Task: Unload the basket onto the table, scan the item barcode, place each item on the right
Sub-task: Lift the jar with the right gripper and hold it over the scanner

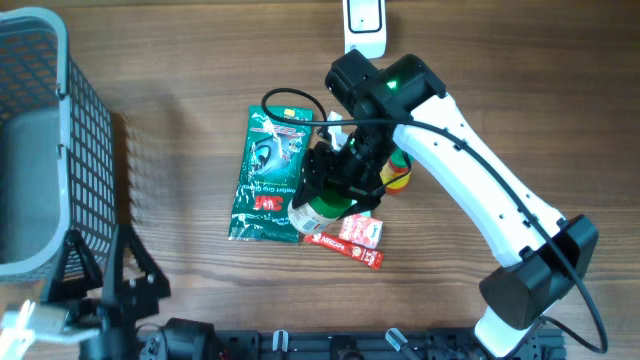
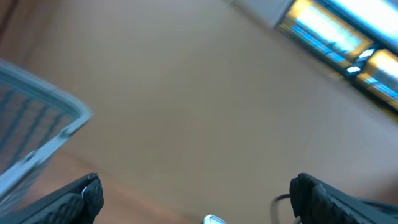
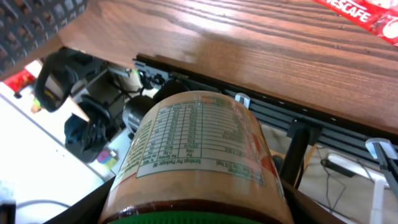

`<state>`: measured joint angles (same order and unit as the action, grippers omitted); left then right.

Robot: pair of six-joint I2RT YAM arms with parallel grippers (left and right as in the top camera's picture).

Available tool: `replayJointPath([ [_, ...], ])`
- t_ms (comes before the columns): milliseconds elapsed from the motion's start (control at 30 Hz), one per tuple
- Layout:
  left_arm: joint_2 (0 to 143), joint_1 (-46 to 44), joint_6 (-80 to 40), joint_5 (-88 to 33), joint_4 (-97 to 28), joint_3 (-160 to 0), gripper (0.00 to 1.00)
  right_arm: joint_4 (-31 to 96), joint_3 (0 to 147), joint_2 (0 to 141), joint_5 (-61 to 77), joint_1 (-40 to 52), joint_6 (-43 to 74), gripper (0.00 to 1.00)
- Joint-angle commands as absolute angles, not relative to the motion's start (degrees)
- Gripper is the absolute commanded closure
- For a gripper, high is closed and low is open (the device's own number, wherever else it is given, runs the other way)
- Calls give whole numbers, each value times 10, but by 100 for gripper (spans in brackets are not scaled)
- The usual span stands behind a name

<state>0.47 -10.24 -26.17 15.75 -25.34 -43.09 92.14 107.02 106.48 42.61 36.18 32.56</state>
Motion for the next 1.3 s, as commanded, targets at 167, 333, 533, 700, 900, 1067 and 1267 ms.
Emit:
replayJointPath([
  [167,5,-107,-272,64,-221,-185,0,922,1073,1055,441,361,255,42],
  [333,5,-107,-273,64,-235,-131,0,922,1073,1055,378,361,255,40],
  [533,5,-107,-273,64,-350,-131,0,838,1073,1055,151,324,278,44],
  [700,5,-107,-273,64,-419,-131,0,658,1073,1055,17,274,289,45],
  [900,5,-107,-273,64,-440,-131,0,382,1055,1102,-158,273,301,46],
  [1067,5,-107,-273,64,-441,-131,0,197,1055,1240,-276,274,344,47],
  [1267,5,-107,-273,64,-440,-131,0,-10,1055,1302,-352,271,252,47],
])
